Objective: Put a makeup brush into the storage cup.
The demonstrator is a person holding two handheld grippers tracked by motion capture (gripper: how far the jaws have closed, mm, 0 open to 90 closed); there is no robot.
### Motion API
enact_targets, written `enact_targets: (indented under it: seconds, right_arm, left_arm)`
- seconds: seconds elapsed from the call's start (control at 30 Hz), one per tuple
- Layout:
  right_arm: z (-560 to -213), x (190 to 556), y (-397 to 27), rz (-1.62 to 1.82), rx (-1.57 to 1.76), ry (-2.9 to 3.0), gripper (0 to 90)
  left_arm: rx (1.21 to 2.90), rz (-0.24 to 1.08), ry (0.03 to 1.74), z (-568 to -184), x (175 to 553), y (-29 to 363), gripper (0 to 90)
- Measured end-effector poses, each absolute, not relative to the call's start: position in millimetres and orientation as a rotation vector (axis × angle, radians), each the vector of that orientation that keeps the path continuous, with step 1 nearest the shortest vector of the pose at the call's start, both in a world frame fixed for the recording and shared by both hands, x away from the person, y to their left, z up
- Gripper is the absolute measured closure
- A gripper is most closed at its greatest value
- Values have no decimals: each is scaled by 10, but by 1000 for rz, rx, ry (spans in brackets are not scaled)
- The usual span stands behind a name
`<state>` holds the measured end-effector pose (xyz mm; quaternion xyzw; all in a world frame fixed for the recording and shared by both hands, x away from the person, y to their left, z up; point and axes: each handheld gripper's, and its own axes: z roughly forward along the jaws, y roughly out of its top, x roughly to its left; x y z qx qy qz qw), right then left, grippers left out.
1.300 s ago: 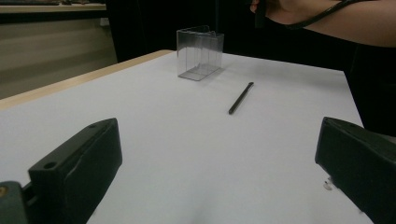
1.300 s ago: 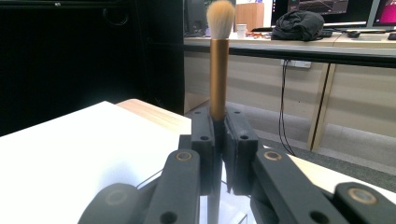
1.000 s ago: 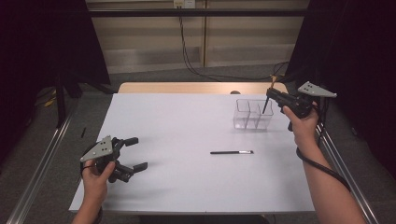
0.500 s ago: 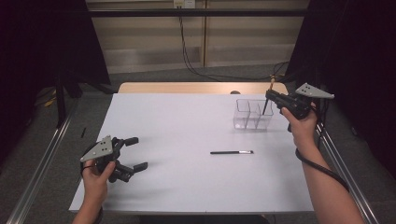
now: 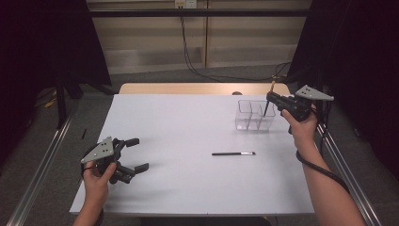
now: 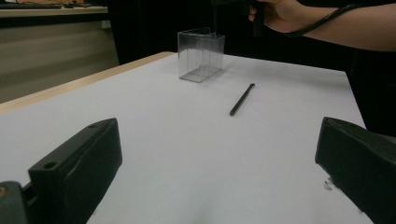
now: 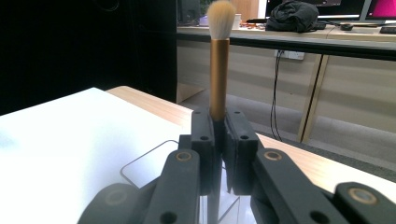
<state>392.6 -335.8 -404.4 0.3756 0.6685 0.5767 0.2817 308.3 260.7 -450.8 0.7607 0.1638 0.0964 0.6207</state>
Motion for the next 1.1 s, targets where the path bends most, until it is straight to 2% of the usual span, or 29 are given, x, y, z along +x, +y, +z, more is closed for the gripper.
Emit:
enact_targets:
  seconds: [0.9, 0.97, 1.1]
  right_arm:
    - [-4150, 3913, -3372, 1547, 1042, 1795, 817]
    - [-4158, 3904, -3372, 1544, 1045, 1790, 747]
    - [-4166, 3882, -3358, 1539, 1076, 1785, 510]
  left_arm:
    - [1753, 223, 376, -4507, 3086, 2611, 6]
    - [1753, 223, 376, -4509, 3087, 2611, 6]
    - [1756, 230, 375, -4502, 3089, 2607, 6]
